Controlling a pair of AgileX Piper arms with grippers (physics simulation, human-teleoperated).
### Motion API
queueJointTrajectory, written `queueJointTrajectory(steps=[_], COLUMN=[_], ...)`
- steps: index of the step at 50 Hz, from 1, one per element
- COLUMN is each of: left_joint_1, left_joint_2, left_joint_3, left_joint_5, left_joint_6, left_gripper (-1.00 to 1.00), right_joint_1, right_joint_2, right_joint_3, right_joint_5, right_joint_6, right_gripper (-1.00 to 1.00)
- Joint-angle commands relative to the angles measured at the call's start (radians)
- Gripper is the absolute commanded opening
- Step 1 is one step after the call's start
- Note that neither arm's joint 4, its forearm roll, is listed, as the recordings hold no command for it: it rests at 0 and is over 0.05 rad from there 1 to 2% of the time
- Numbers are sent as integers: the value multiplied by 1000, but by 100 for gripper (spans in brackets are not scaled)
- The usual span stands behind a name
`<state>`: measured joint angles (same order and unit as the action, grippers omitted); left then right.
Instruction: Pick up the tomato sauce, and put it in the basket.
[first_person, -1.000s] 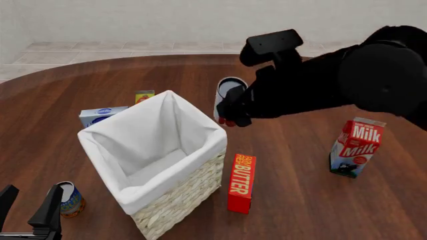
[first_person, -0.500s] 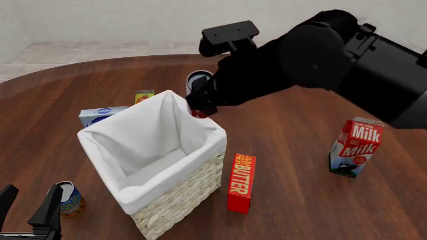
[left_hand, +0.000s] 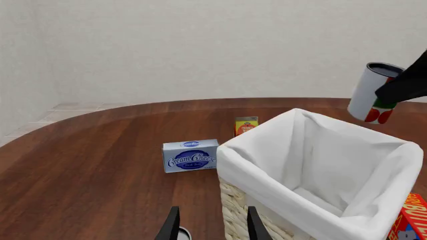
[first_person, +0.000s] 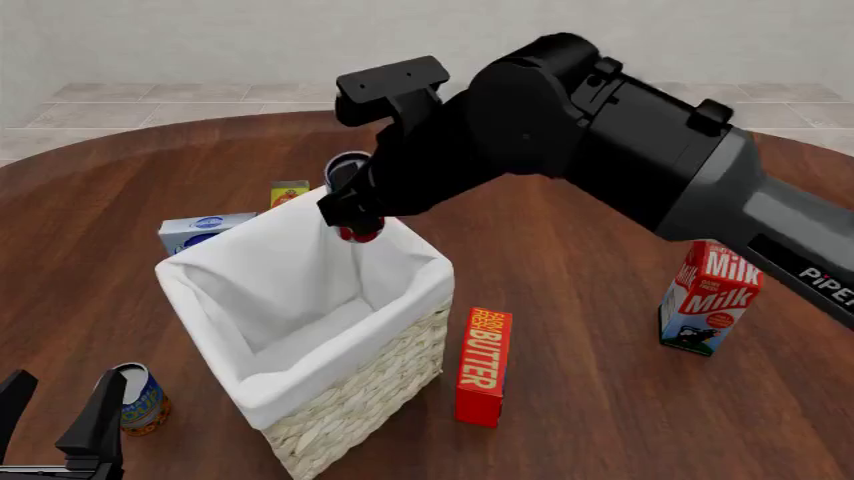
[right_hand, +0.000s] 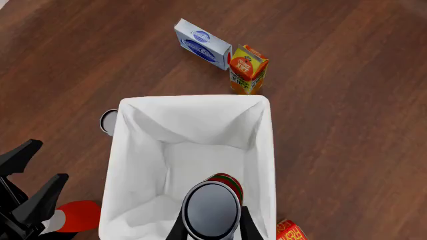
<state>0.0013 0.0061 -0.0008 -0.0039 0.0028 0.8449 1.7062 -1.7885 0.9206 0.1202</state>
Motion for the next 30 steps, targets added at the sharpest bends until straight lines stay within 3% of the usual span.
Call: queueJointTrajectory(steps=[1, 30], left_joint_1=[0, 0], left_joint_2=[0, 0], left_joint_3=[0, 0], left_joint_5=[0, 0], left_joint_6=[0, 0], left_gripper=[100, 100], right_joint_1=[20, 45], right_joint_2=[43, 135], right_joint_3=[-26, -81], right_joint_5=[-12, -18], right_joint_6=[21, 33], right_gripper=[-100, -100])
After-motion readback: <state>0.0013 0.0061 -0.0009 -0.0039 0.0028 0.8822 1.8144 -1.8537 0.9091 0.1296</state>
